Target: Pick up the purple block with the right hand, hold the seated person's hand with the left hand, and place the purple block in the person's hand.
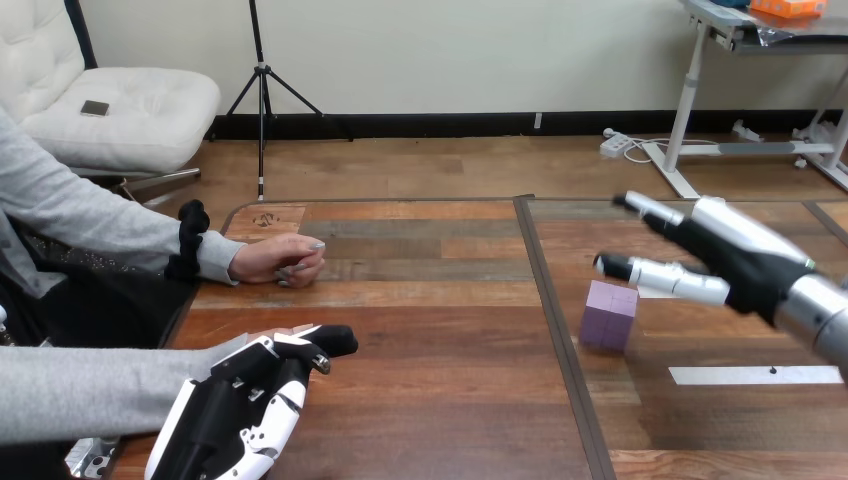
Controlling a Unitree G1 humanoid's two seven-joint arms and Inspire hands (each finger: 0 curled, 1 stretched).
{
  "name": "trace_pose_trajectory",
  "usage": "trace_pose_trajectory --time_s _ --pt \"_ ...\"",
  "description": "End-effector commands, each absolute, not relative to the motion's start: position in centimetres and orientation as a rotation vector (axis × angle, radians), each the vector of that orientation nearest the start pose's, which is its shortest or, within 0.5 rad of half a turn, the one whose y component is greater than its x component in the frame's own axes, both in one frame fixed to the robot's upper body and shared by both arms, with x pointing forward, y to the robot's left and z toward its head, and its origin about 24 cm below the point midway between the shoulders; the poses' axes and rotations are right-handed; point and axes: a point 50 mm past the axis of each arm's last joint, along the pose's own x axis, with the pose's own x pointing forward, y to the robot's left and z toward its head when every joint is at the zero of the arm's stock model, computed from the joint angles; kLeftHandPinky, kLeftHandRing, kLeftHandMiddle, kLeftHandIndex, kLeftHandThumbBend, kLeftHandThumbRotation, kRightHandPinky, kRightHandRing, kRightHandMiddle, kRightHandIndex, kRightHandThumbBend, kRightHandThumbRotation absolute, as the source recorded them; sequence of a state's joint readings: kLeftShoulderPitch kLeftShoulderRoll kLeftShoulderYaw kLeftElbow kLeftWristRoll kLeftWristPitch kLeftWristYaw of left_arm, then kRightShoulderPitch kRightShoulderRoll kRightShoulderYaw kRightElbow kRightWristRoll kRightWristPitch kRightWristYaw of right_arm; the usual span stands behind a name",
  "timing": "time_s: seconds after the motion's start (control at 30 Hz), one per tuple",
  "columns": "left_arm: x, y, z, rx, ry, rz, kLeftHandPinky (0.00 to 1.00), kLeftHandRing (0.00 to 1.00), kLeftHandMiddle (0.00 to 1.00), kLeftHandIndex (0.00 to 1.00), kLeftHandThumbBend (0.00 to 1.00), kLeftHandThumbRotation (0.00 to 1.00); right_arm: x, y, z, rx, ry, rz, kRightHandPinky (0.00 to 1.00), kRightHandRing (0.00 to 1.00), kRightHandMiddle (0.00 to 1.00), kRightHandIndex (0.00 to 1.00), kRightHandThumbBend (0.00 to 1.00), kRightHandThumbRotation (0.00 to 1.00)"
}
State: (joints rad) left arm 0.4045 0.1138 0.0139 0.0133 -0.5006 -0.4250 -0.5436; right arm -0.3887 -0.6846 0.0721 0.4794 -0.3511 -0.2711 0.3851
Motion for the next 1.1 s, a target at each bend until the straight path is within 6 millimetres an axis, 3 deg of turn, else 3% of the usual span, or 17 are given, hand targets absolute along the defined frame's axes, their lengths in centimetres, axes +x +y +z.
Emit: trace_pose_trajectory --time_s 0.0,0.17,1.07 --pt "16.9 18.0 2.0 -0.329 -0.233 -0.265 0.91 0.75 0.70 0.46 0.00 0.00 33.1 -26.6 13.9 -1.081 -0.071 0.294 0.95 1.00 1.00 0.98 0.87 1.00" --pt "16.9 18.0 1.9 -0.332 -0.230 -0.261 0.91 0.75 0.70 0.46 0.00 0.00 33.4 -26.5 13.7 -1.069 -0.068 0.285 0.95 1.00 1.00 0.98 0.86 0.99" --pt "17.0 18.1 2.3 -0.337 -0.232 -0.248 0.86 0.72 0.67 0.45 0.00 0.00 35.4 -25.8 9.0 -0.901 0.109 0.291 1.00 1.00 1.00 1.00 1.00 0.59"
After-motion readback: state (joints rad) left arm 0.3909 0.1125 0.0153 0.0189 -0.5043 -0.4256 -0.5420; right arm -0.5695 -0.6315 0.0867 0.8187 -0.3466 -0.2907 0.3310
